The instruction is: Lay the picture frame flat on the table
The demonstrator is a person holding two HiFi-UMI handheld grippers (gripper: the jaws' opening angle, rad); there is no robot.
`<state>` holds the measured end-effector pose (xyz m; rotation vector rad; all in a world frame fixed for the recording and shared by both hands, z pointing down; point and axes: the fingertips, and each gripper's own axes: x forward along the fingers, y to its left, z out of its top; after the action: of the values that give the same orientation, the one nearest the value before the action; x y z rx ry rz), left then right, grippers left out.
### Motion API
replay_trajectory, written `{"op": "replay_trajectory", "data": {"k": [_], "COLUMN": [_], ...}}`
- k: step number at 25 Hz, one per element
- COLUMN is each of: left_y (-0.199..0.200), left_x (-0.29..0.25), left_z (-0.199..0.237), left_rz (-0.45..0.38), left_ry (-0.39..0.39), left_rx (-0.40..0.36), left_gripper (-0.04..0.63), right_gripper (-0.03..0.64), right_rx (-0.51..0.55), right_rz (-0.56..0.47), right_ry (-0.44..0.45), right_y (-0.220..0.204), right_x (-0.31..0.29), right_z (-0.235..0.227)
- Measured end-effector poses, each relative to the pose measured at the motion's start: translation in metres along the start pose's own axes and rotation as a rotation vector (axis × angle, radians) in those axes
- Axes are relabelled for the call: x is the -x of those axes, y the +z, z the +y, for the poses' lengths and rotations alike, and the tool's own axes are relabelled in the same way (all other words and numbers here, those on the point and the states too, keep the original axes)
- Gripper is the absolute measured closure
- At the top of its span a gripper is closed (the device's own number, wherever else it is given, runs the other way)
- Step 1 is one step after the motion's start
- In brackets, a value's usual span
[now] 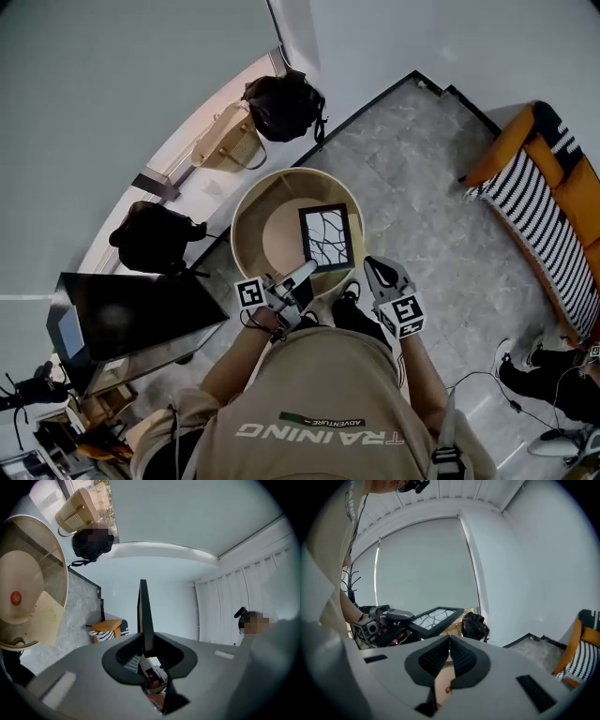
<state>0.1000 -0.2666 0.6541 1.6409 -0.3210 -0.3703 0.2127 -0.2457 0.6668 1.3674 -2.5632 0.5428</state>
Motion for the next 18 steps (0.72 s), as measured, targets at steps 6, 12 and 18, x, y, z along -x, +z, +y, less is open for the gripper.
{"op": "replay_trajectory", "data": {"k": [6,12,18], "left_y": [-0.004,0.002,0.010], "left_x": [-0.017,-0.029,-0.030], "left_z": [-0.002,0.013,0.026], "left_rz": [0.028,0.031,0.015], "left_ry": [0.020,0.042,0.062], "left_rx": [-0.019,0.015,0.028], "left_gripper": [0.518,0.518,0.518], "right_gripper": [0.609,0.610,0.609], "right_rx": [-0.037,-0.032,-0.008], "right_rz": [-0.011,-0.012,0.024], "right_ry": [-0.010,-0.029,-0.023], "right_y": [-0.006,-0.017,-0.037], "right_x": [0.005,-0.003,-0.005], "right_z": [-0.015,-0.032,-0.032]}}
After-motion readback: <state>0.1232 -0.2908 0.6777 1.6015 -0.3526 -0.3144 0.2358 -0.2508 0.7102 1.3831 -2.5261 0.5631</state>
